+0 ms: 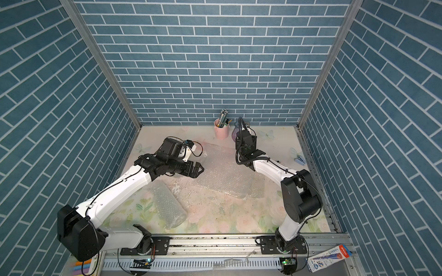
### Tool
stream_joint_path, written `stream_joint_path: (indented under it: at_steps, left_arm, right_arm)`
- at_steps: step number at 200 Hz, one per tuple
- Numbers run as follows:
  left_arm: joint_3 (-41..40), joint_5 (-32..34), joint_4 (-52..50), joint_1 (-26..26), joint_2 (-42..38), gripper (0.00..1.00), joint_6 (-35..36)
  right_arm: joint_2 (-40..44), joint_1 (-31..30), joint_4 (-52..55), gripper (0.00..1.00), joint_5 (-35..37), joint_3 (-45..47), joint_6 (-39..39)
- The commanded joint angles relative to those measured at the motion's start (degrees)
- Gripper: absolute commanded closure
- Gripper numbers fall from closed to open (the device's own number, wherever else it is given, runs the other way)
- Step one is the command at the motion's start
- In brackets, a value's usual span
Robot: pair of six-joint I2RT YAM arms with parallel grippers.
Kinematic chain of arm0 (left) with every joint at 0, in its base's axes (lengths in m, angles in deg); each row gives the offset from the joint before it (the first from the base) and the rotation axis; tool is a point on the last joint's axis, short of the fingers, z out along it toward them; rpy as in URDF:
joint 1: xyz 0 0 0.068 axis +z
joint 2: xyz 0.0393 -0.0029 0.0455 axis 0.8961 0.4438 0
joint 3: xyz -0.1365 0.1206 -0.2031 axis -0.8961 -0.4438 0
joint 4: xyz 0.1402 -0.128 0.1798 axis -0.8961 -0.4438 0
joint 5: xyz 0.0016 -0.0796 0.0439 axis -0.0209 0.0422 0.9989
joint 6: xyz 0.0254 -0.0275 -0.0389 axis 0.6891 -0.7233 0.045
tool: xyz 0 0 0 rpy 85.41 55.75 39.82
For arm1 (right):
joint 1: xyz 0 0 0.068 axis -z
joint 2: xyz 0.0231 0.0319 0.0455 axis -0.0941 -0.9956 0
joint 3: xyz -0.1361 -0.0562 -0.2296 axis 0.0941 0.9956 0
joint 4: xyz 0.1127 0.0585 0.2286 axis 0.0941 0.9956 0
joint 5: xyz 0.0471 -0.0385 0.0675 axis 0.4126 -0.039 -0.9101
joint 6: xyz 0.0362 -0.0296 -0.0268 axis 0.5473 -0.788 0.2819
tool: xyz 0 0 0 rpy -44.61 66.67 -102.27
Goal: Unwrap the vase from the bubble wrap
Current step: Place the vase at the center of the board.
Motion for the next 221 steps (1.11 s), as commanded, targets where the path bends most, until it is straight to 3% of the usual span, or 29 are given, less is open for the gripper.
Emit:
stream_joint_path:
  at_steps: [1, 131, 221]
  left_arm:
    - [0.2, -0.4, -0.5, 0.3, 0.6, 0.01, 0.1]
    - [0.2, -2.2, 0.4, 1.1, -0.5, 0.01, -0.1]
    - [0.3, -2.9, 0.7, 1.8, 0.6, 0.0, -0.5]
  right_arm:
    - [-0.7, 1.7, -7.0, 0.66, -2.3, -3.9, -2.4]
    - [-11.3, 8.2, -7.8, 0.66, -7.3, -14.0, -3.9]
    - [-15.1, 9.7, -10.8, 0.66, -8.3, -14.8, -5.2]
